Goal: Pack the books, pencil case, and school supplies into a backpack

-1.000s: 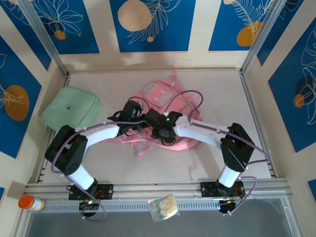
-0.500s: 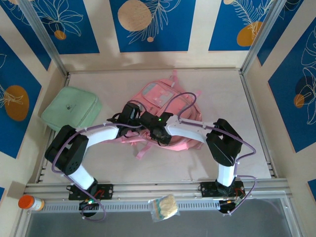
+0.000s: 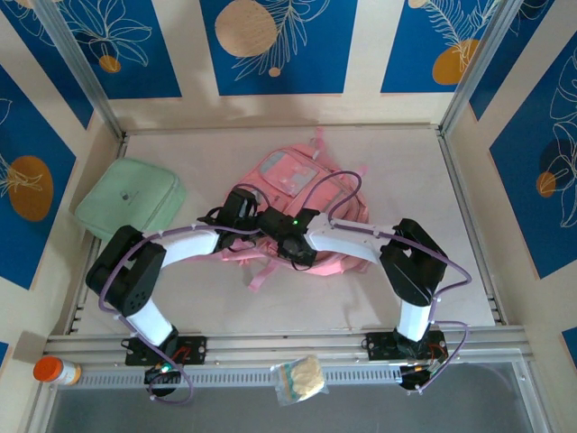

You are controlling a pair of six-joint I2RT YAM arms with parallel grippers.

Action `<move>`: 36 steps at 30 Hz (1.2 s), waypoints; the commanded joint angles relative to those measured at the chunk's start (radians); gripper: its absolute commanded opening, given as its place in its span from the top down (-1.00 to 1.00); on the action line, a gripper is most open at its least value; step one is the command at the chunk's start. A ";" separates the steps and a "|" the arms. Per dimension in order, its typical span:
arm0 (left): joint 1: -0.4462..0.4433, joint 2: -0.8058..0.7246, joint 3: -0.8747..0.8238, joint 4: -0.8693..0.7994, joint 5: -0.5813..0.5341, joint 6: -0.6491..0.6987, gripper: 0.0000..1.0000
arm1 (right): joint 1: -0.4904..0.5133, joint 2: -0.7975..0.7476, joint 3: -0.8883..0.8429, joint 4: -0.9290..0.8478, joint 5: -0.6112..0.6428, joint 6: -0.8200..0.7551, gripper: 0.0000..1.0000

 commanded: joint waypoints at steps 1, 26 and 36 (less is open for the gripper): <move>0.012 0.033 -0.025 0.012 0.011 -0.015 0.27 | 0.005 0.017 -0.009 0.055 -0.028 -0.019 0.70; 0.121 0.180 0.118 -0.078 -0.115 0.197 0.31 | -0.041 -0.241 -0.232 -0.025 0.076 -0.424 1.00; 0.126 -0.005 0.030 0.082 0.072 -0.030 0.03 | -0.043 -0.239 -0.239 0.148 -0.052 -0.422 1.00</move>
